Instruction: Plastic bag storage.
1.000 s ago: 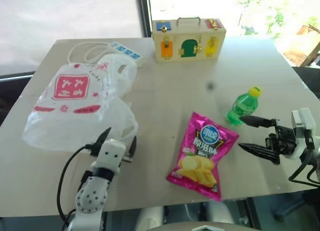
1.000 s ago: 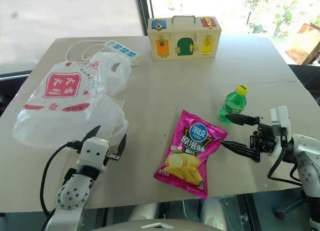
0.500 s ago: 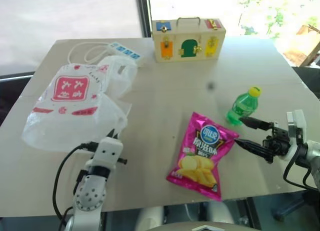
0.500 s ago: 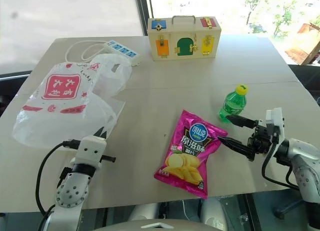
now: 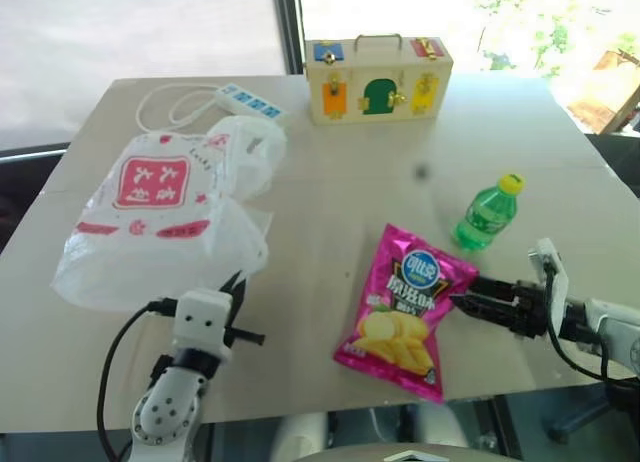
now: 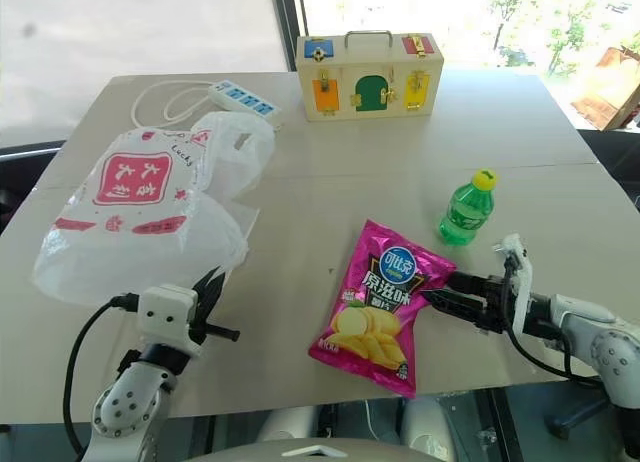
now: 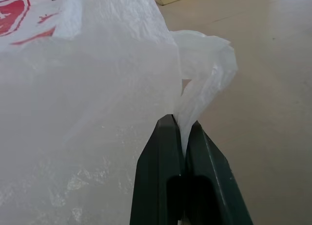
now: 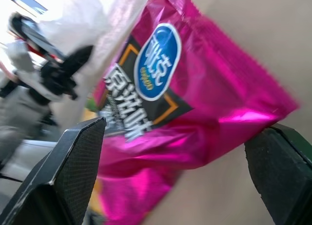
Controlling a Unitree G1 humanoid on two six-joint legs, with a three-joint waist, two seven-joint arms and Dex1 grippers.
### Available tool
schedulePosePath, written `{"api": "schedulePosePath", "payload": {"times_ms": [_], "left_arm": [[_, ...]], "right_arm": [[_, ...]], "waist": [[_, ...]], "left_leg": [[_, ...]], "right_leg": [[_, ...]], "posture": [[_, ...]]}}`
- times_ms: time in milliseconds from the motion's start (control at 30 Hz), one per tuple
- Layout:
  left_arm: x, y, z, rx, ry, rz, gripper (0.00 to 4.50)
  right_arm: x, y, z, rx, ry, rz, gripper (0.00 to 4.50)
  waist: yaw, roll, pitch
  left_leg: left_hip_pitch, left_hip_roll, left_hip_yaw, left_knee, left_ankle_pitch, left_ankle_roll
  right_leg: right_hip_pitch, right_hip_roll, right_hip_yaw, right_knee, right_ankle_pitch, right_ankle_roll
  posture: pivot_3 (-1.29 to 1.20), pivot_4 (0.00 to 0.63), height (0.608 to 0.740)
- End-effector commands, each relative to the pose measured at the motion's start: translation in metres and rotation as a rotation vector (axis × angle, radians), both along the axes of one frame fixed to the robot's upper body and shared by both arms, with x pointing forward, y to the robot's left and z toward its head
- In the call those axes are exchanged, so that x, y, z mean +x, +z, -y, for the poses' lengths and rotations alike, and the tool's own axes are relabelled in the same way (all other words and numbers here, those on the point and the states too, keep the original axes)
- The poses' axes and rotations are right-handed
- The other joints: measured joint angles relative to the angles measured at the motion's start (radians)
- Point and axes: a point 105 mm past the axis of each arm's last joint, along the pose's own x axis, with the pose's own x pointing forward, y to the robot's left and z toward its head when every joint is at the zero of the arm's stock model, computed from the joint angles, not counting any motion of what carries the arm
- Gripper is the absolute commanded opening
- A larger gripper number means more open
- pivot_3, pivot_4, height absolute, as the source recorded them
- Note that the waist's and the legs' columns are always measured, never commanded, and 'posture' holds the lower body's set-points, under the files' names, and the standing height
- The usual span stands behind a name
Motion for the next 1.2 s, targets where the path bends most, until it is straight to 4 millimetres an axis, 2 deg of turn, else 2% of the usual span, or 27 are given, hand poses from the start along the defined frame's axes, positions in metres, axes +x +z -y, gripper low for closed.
{"api": "schedulePosePath", "payload": {"times_ms": [33, 133, 267, 367, 533, 733, 867, 967, 1067, 1100, 1200], "left_arm": [[-0.001, 0.015, 0.01, 0.0, -0.027, 0.067, 0.01], [-0.001, 0.015, 0.012, 0.0, -0.028, 0.07, 0.01], [-0.004, 0.014, 0.008, 0.004, -0.009, 0.068, 0.01], [-0.006, 0.013, 0.009, 0.008, -0.005, 0.064, 0.01], [-0.009, 0.012, 0.01, 0.009, 0.0, 0.061, 0.01], [-0.011, 0.01, 0.007, 0.016, 0.009, 0.051, 0.01], [-0.011, 0.009, 0.008, 0.016, 0.009, 0.051, 0.0], [-0.01, 0.008, 0.007, 0.016, 0.01, 0.049, 0.0], [-0.01, 0.008, 0.007, 0.014, 0.009, 0.048, 0.0], [-0.01, 0.008, 0.007, 0.014, 0.008, 0.049, 0.0], [-0.004, 0.013, 0.005, 0.007, 0.006, 0.062, 0.0]], "right_arm": [[-0.005, -0.003, -0.024, 0.082, 0.08, -0.074, 4.5], [0.002, -0.013, -0.038, 0.08, 0.074, -0.085, 4.5], [0.009, -0.011, -0.055, 0.138, 0.081, -0.101, 4.5], [0.008, -0.018, -0.059, 0.123, 0.082, -0.121, 4.5], [0.005, -0.04, -0.061, 0.0, 0.083, -0.132, 4.5], [0.004, -0.038, -0.069, 0.001, 0.105, -0.11, 4.5], [0.007, -0.039, -0.068, -0.012, 0.09, -0.095, 3.37], [0.008, -0.037, -0.067, -0.006, 0.089, -0.091, 1.73], [0.008, -0.035, -0.066, -0.006, 0.089, -0.087, 0.35], [0.008, -0.033, -0.066, -0.001, 0.092, -0.086, 0.06], [0.012, -0.026, -0.066, 0.025, 0.08, -0.095, 0.06]], "waist": [[-0.001, 0.0, 0.0], [-0.002, 0.0, 0.0], [0.0, 0.0, 0.0], [0.0, 0.0, 0.0], [-0.002, -0.001, -0.001], [-0.004, -0.004, -0.004], [-0.003, -0.004, -0.004], [-0.002, -0.004, -0.004], [-0.003, -0.006, -0.005], [-0.005, -0.007, -0.005], [-0.004, -0.007, -0.005]], "left_leg": [[0.0, 0.0, 0.0, 0.0, 0.0, 0.0], [0.0, 0.0, 0.0, 0.0, 0.0, 0.0], [-0.001, 0.0, 0.001, 0.0, 0.0, 0.0], [-0.001, -0.001, 0.001, 0.0, 0.002, -0.003], [-0.001, -0.001, 0.001, 0.0, 0.001, -0.002], [0.001, 0.0, 0.001, 0.0, -0.001, 0.001], [0.001, 0.0, 0.001, 0.0, -0.001, 0.001], [0.0, 0.0, 0.001, 0.0, 0.0, 0.0], [-0.001, 0.0, 0.001, 0.0, 0.0, 0.0], [0.0, 0.0, 0.001, 0.0, 0.0, 0.001], [0.001, 0.0, 0.001, 0.0, -0.001, 0.001]], "right_leg": [[0.0, 0.0, 0.0, 0.0, 0.0, 0.0], [-0.001, 0.001, -0.001, 0.0, 0.0, 0.0], [-0.002, 0.001, -0.001, 0.001, 0.0, 0.0], [-0.003, 0.001, -0.001, 0.001, 0.0, 0.0], [-0.002, 0.001, -0.001, 0.0, 0.0, 0.0], [-0.002, 0.002, 0.0, 0.002, 0.0, 0.0], [-0.002, 0.002, 0.0, 0.002, 0.0, 0.0], [-0.002, 0.002, 0.0, 0.002, 0.0, 0.0], [-0.002, 0.002, 0.0, 0.001, 0.0, 0.0], [-0.002, 0.002, 0.0, 0.001, 0.0, 0.0], [-0.002, 0.001, 0.0, 0.001, 0.0, 0.0]], "posture": [[0.0, 0.15, 0.74], [0.0, 0.15, 0.74], [0.0, 0.15, 0.74], [0.0, 0.15, 0.74], [0.0, 0.15, 0.74], [0.0, 0.15, 0.74], [0.0, 0.15, 0.74], [0.0, 0.15, 0.74], [0.0, 0.15, 0.74], [0.0, 0.15, 0.74], [0.0, 0.15, 0.74]]}}
